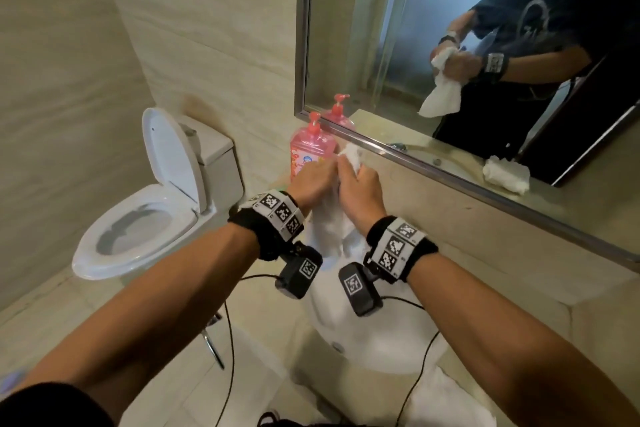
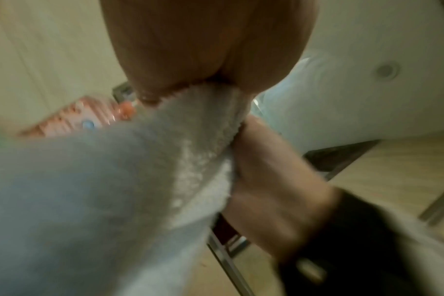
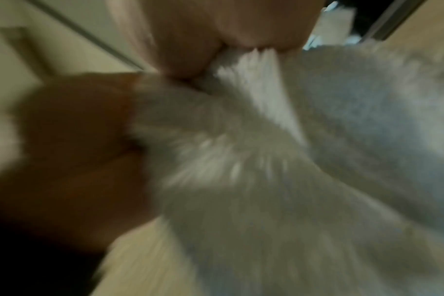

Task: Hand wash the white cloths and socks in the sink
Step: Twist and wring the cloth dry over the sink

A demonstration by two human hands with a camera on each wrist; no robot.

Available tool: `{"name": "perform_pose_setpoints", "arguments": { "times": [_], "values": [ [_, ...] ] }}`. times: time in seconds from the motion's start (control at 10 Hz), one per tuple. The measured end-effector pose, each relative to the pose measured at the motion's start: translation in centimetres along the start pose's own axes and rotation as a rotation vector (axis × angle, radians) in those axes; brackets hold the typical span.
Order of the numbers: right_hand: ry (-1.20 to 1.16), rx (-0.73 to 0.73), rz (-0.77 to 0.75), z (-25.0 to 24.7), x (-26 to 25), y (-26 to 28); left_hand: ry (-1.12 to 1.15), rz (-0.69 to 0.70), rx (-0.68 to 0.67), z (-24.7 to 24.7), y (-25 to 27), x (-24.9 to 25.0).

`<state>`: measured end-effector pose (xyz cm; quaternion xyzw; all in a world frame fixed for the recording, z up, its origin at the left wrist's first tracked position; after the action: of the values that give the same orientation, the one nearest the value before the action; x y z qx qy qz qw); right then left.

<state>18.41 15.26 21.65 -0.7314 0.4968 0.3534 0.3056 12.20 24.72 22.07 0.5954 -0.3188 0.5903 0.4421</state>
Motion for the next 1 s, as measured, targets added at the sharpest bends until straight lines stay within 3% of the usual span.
{"name": "perform_pose_setpoints", "arguments": {
  "times": [0.1,0.2,0.3,0.4,0.5,0.6,0.7,0.8,0.9,1.0],
  "values": [
    [0.059,-0.032,-0.013,0.2,0.8,-0.4,0.042,-0.083,-0.032,0.3,0.9,-0.3],
    [0.060,-0.117,0.009,-1.3,1.6,-1.4,-0.012,-0.118,-0.165,0.7,1.8,-0.4],
    [0.078,-0.245,-0.142,-2.1,0.9,-1.1,-0.592,0.010,-0.265,-1.7,1.6,0.7],
    [0.139,-0.483,-0.278,-2.5,0.9,-0.7,-0.866,-0.019,-0.302,-4.7,1.1,-0.4],
    [0.472,-0.530,-0.339,-3.5,2.6,-0.6,-0.777,-0.037,-0.276,-7.0,1.1,-1.1],
    [0.427,-0.507,-0.209,-3.8,5.6,-0.4,-0.349,-0.029,-0.151,-8.1,1.4,-1.0],
    [0.058,-0.288,-0.031,-3.3,5.8,0.1,-0.094,-0.072,-0.053,-6.6,1.8,-1.5],
    [-0.083,-0.126,-0.037,-0.2,3.0,2.2,0.030,-0.073,0.067,-4.5,1.6,-1.2],
    [-0.098,-0.128,-0.045,1.8,-0.1,3.1,0.001,-0.007,0.074,-2.0,2.0,-0.3],
    [-0.116,-0.017,0.096,0.3,0.1,1.5,-0.018,-0.038,-0.011,-0.4,2.4,-0.7]
  ]
}}
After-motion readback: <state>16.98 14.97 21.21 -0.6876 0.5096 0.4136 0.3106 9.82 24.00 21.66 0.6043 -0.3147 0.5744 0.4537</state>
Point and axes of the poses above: each hand's wrist, its own y-axis away from the middle knuckle, its own z-axis out of the palm, x = y × z, the point moved 8 cm from there along -y, towards the middle knuckle, and after that the axes turned 15 degrees about y, right-handed, at the moved point
